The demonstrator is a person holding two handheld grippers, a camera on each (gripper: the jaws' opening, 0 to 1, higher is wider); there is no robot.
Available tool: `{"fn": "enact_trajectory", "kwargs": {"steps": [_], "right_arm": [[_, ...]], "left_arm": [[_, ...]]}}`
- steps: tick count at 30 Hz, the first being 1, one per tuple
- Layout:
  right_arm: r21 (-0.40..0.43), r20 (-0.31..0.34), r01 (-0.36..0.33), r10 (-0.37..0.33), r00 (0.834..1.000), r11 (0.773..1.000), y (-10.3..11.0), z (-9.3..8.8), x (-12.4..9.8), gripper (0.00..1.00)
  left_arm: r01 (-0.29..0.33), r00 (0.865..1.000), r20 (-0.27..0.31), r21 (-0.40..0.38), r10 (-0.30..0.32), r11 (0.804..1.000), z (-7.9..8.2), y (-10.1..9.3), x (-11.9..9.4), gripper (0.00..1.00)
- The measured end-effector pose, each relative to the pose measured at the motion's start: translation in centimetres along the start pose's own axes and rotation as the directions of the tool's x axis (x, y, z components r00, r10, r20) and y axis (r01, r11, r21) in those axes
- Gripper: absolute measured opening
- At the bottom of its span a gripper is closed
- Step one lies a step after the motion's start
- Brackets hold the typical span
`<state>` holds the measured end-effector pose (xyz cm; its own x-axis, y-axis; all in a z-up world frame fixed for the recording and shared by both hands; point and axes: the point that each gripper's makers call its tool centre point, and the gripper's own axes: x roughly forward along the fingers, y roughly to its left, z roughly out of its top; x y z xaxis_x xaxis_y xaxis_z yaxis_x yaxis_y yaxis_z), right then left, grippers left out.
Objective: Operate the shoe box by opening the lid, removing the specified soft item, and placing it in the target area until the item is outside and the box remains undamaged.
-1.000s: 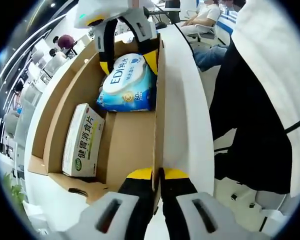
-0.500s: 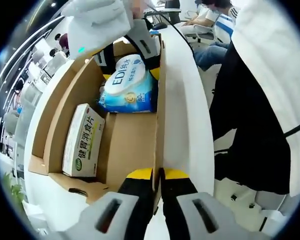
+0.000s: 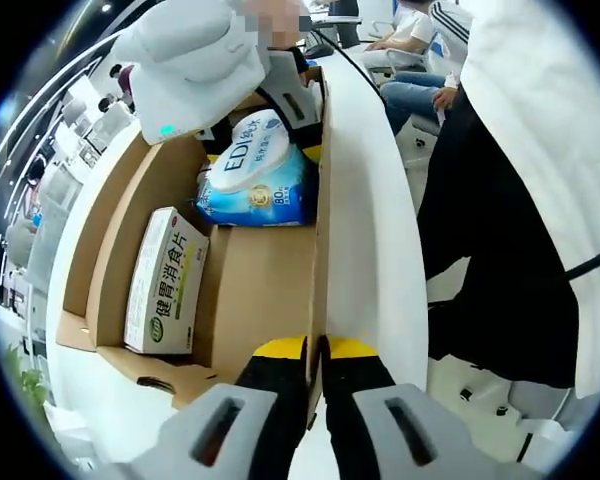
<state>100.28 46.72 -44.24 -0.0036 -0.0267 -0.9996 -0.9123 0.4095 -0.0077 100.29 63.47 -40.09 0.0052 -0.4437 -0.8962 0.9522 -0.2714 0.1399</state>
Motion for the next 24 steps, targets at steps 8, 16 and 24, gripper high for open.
{"fn": "enact_trajectory", "kwargs": {"steps": [8, 16, 24], "right_arm": [[0.014, 0.012, 0.007, -0.007, 1.000, 1.000, -0.2, 0.0, 0.2, 0.66], [0.025, 0.080, -0.010, 0.008, 0.997, 1.000, -0.1, 0.4, -0.9, 0.65], [-0.008, 0.095, 0.028, -0.027, 0.995, 1.000, 0.4, 0.7, -2.2, 0.58]], "left_arm": [[0.002, 1.000, -0.003, -0.007, -0.002, 1.000, -0.1, 0.0, 0.1, 0.04], [0.000, 1.000, 0.001, 0.015, 0.000, 1.000, 0.1, -0.1, -0.2, 0.03], [0.000, 1.000, -0.001, 0.020, 0.000, 1.000, 0.3, -0.2, -0.3, 0.03]]}}
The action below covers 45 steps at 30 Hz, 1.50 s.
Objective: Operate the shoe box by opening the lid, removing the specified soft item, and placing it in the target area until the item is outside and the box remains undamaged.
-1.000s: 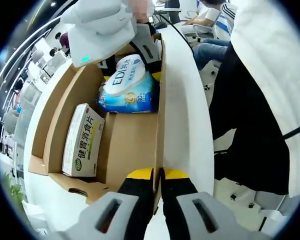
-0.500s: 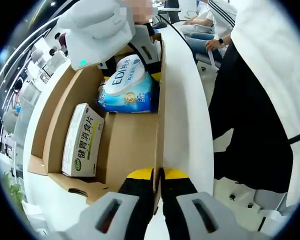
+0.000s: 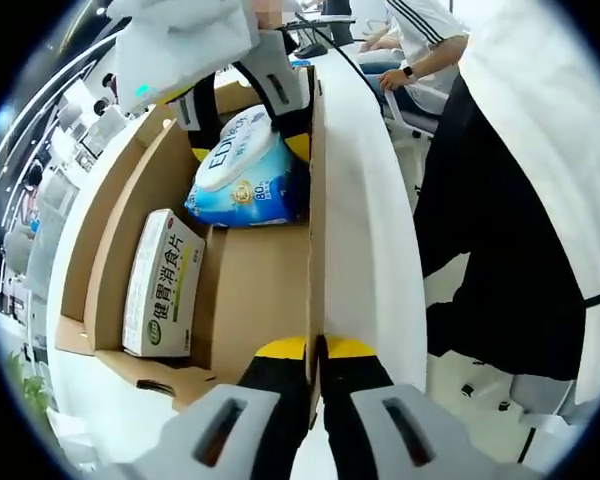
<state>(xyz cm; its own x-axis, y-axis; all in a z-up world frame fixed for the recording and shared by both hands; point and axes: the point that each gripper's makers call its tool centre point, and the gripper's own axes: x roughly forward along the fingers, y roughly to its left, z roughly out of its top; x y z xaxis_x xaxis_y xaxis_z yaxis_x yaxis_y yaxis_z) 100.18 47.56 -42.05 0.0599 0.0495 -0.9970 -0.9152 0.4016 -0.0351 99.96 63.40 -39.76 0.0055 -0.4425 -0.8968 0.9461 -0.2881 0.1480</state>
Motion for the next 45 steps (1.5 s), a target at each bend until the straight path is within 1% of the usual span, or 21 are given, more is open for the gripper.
{"fn": "enact_trajectory", "kwargs": {"steps": [1, 2, 3, 4, 5, 6, 10, 11, 13, 14, 18, 20, 22, 27, 29, 30, 34, 36, 38, 39, 45], "right_arm": [[-0.031, -0.011, 0.007, -0.007, 1.000, 1.000, 0.1, -0.2, 0.0, 0.58], [-0.036, -0.016, 0.003, -0.004, 1.000, 0.999, 0.2, -0.1, -0.3, 0.58], [-0.026, -0.010, -0.001, 0.001, 1.000, 1.000, 0.1, -0.1, -0.8, 0.58], [-0.004, 0.004, -0.003, 0.003, 1.000, 1.000, 0.0, 0.1, -0.7, 0.58], [0.028, 0.014, -0.002, 0.002, 1.000, 1.000, -0.2, 0.2, -1.2, 0.58], [0.027, 0.024, 0.000, -0.001, 1.000, 1.000, -0.4, 0.2, -1.6, 0.58], [0.008, 0.042, 0.018, -0.019, 0.999, 1.000, -0.7, 0.2, -2.9, 0.57], [-0.009, 0.055, 0.031, -0.031, 0.998, 0.999, -0.9, 0.4, -2.9, 0.57], [-0.010, 0.057, 0.037, -0.036, 0.998, 0.999, -1.2, 0.6, -3.1, 0.57], [-0.017, 0.067, 0.043, -0.042, 0.997, 0.999, -1.3, 0.9, -3.6, 0.57], [-0.016, 0.065, 0.041, -0.040, 0.997, 0.999, -1.4, 0.7, -4.3, 0.57], [-0.033, 0.066, 0.052, -0.049, 0.997, 0.998, -1.6, 0.7, -4.4, 0.57], [-0.063, 0.075, 0.066, -0.061, 0.995, 0.996, -1.6, 0.7, -5.0, 0.57], [-0.051, 0.081, 0.060, -0.056, 0.995, 0.997, -1.9, 0.6, -5.7, 0.57], [-0.068, 0.100, 0.069, -0.062, 0.993, 0.995, -1.8, 0.9, -6.0, 0.57], [-0.073, 0.099, 0.072, -0.064, 0.993, 0.995, -1.8, 0.7, -6.3, 0.57], [-0.089, 0.107, 0.084, -0.075, 0.991, 0.992, -1.8, 1.0, -7.4, 0.57], [-0.099, 0.121, 0.100, -0.088, 0.989, 0.990, -2.2, 1.0, -7.6, 0.58], [-0.076, 0.124, 0.105, -0.095, 0.988, 0.992, -2.8, 0.8, -7.4, 0.57], [-0.034, 0.113, 0.099, -0.095, 0.989, 0.994, -3.0, 0.5, -7.4, 0.57], [-0.070, 0.119, 0.110, -0.101, 0.988, 0.992, -3.1, 0.6, -8.2, 0.57]], "left_arm": [[-0.002, 1.000, 0.000, -0.002, 0.002, 1.000, 0.0, 0.0, 0.0, 0.03], [-0.006, 1.000, 0.001, -0.001, 0.006, 1.000, 0.0, 0.0, 0.0, 0.03], [-0.011, 1.000, 0.000, -0.001, 0.011, 1.000, 0.0, 0.0, 0.0, 0.03], [-0.012, 1.000, -0.001, -0.002, 0.012, 1.000, 0.0, 0.0, 0.0, 0.03], [-0.019, 1.000, 0.002, 0.000, 0.019, 1.000, 0.0, 0.0, 0.0, 0.03], [-0.020, 1.000, 0.003, 0.004, 0.020, 1.000, 0.0, 0.0, 0.0, 0.03], [-0.012, 1.000, 0.002, 0.002, 0.012, 1.000, -0.1, 0.1, 0.0, 0.03], [-0.012, 1.000, 0.001, 0.003, 0.012, 1.000, -0.1, 0.1, 0.1, 0.03], [-0.012, 1.000, 0.002, 0.002, 0.012, 1.000, -0.1, 0.1, 0.1, 0.03], [-0.012, 1.000, 0.002, 0.003, 0.012, 1.000, -0.2, 0.1, 0.1, 0.03], [-0.010, 1.000, 0.006, 0.008, 0.010, 1.000, -0.2, 0.2, 0.1, 0.03], [-0.007, 1.000, 0.010, 0.013, 0.007, 1.000, -0.2, 0.2, 0.1, 0.03], [-0.008, 1.000, 0.015, 0.021, 0.008, 1.000, -0.3, 0.2, 0.2, 0.03], [-0.009, 1.000, 0.014, 0.019, 0.009, 1.000, -0.2, 0.2, 0.1, 0.03], [-0.012, 1.000, 0.014, 0.019, 0.012, 1.000, -0.2, 0.1, 0.1, 0.03], [-0.010, 1.000, 0.013, 0.017, 0.010, 1.000, -0.2, 0.2, 0.1, 0.03], [-0.006, 1.000, 0.011, 0.018, 0.006, 1.000, -0.2, 0.2, 0.2, 0.03], [-0.012, 1.000, 0.012, 0.023, 0.011, 1.000, -0.3, 0.1, 0.2, 0.03], [-0.014, 1.000, 0.012, 0.024, 0.014, 1.000, -0.3, 0.1, 0.2, 0.03], [-0.014, 1.000, 0.012, 0.022, 0.013, 1.000, -0.3, 0.1, 0.2, 0.03], [-0.010, 1.000, 0.010, 0.015, 0.010, 1.000, -0.4, 0.2, 0.3, 0.03]]}}
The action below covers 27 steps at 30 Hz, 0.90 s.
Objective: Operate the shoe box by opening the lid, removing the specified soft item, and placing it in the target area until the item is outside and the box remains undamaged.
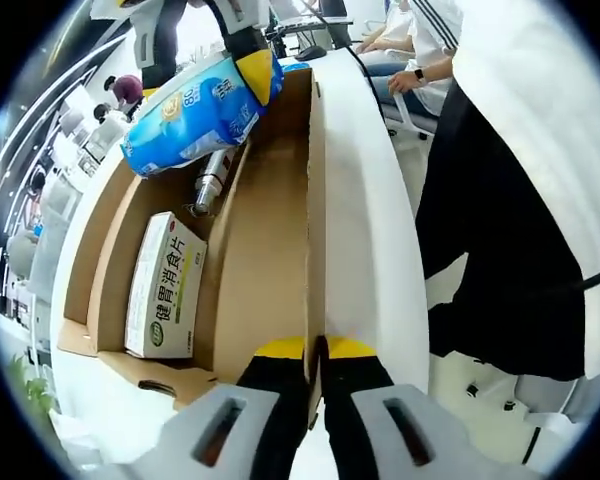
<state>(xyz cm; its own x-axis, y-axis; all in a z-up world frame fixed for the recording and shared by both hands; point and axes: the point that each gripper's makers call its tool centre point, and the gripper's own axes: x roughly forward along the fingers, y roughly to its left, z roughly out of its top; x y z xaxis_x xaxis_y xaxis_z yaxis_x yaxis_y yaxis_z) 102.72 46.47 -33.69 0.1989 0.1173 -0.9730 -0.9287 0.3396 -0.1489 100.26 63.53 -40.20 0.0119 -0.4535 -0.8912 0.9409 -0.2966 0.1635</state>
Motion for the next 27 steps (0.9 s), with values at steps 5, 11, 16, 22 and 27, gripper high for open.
{"fn": "enact_trajectory", "kwargs": {"steps": [5, 11, 16, 22, 27], "right_arm": [[0.001, -0.008, -0.020, 0.020, 1.000, 1.000, 0.5, -0.1, -0.5, 0.57], [0.063, 0.014, -0.023, 0.023, 1.000, 0.998, 0.2, -0.1, -1.9, 0.57], [0.056, 0.013, -0.007, 0.006, 1.000, 0.998, 0.0, -0.8, -2.7, 0.57], [0.085, 0.030, 0.023, -0.025, 0.999, 0.996, -0.6, -1.8, -3.8, 0.57], [0.094, 0.024, 0.022, -0.024, 0.999, 0.995, -0.5, -2.5, -4.5, 0.57]], "left_arm": [[0.001, 1.000, 0.001, 0.000, -0.001, 1.000, 0.0, 0.0, 0.0, 0.03], [-0.005, 1.000, 0.001, -0.001, 0.005, 1.000, 0.0, 0.0, 0.0, 0.03], [-0.006, 1.000, -0.001, -0.001, 0.006, 1.000, 0.1, 0.0, 0.0, 0.03], [-0.009, 1.000, 0.000, 0.000, 0.009, 1.000, 0.1, 0.0, 0.0, 0.03], [-0.018, 1.000, 0.003, 0.005, 0.018, 1.000, 0.0, 0.1, 0.0, 0.04]]}}
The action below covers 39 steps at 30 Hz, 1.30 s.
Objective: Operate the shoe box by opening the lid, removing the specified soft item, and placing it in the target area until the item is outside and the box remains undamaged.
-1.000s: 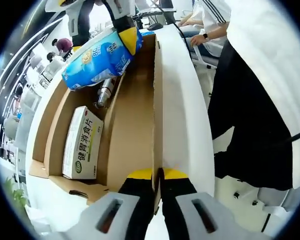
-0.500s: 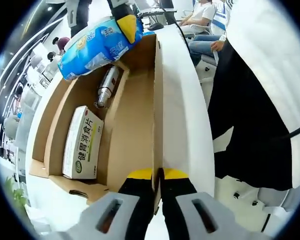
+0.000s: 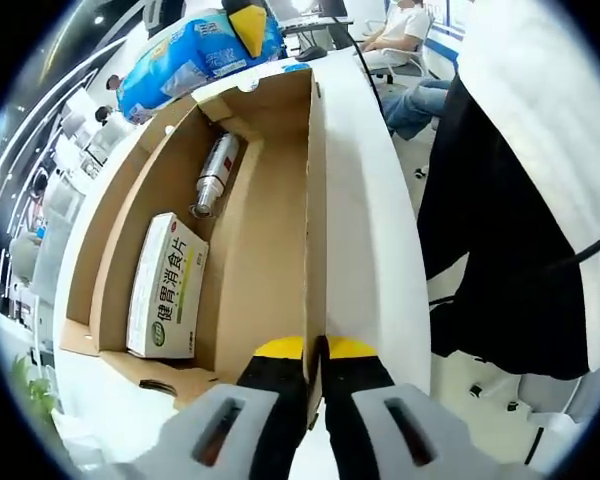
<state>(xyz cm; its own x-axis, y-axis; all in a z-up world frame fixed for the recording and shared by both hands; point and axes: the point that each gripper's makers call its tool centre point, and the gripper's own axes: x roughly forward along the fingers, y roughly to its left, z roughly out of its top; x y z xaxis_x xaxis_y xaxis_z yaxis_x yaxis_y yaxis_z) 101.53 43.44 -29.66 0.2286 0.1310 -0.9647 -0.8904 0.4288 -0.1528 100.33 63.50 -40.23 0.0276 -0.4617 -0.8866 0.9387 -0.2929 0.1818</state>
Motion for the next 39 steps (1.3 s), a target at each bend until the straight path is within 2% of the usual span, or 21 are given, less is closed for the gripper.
{"fn": "enact_trajectory", "kwargs": {"steps": [3, 6, 11, 16, 21, 27, 39], "right_arm": [[-0.028, -0.012, 0.002, -0.003, 1.000, 1.000, 0.3, -0.5, -0.1, 0.57], [-0.072, 0.007, 0.012, -0.011, 1.000, 0.997, 0.2, -0.9, -0.1, 0.57], [-0.052, 0.008, 0.014, -0.014, 1.000, 0.999, 0.2, -1.9, -1.3, 0.57], [-0.053, -0.022, 0.024, -0.025, 0.999, 0.998, -0.3, -4.3, -1.5, 0.57], [-0.053, -0.048, 0.034, -0.037, 0.998, 0.998, -0.3, -5.7, -2.4, 0.57], [-0.051, -0.058, 0.031, -0.034, 0.998, 0.998, 0.1, -6.9, -2.5, 0.57], [-0.058, -0.115, 0.045, -0.051, 0.992, 0.997, -0.9, -10.6, -3.2, 0.57]], "left_arm": [[0.002, 1.000, -0.001, -0.002, -0.002, 1.000, 0.1, 0.0, 0.0, 0.04], [0.002, 1.000, -0.002, -0.002, -0.002, 1.000, 0.0, 0.0, 0.0, 0.04], [0.000, 1.000, -0.002, 0.000, 0.000, 1.000, 0.1, 0.0, 0.0, 0.04], [0.001, 1.000, -0.002, -0.001, -0.001, 1.000, 0.1, 0.0, 0.0, 0.04], [0.001, 1.000, -0.003, -0.002, -0.001, 1.000, 0.0, 0.0, 0.0, 0.04], [0.001, 1.000, -0.008, -0.005, -0.001, 1.000, 0.0, 0.0, 0.0, 0.04], [-0.009, 1.000, -0.010, -0.007, 0.009, 1.000, 0.0, 0.0, -0.1, 0.04]]}}
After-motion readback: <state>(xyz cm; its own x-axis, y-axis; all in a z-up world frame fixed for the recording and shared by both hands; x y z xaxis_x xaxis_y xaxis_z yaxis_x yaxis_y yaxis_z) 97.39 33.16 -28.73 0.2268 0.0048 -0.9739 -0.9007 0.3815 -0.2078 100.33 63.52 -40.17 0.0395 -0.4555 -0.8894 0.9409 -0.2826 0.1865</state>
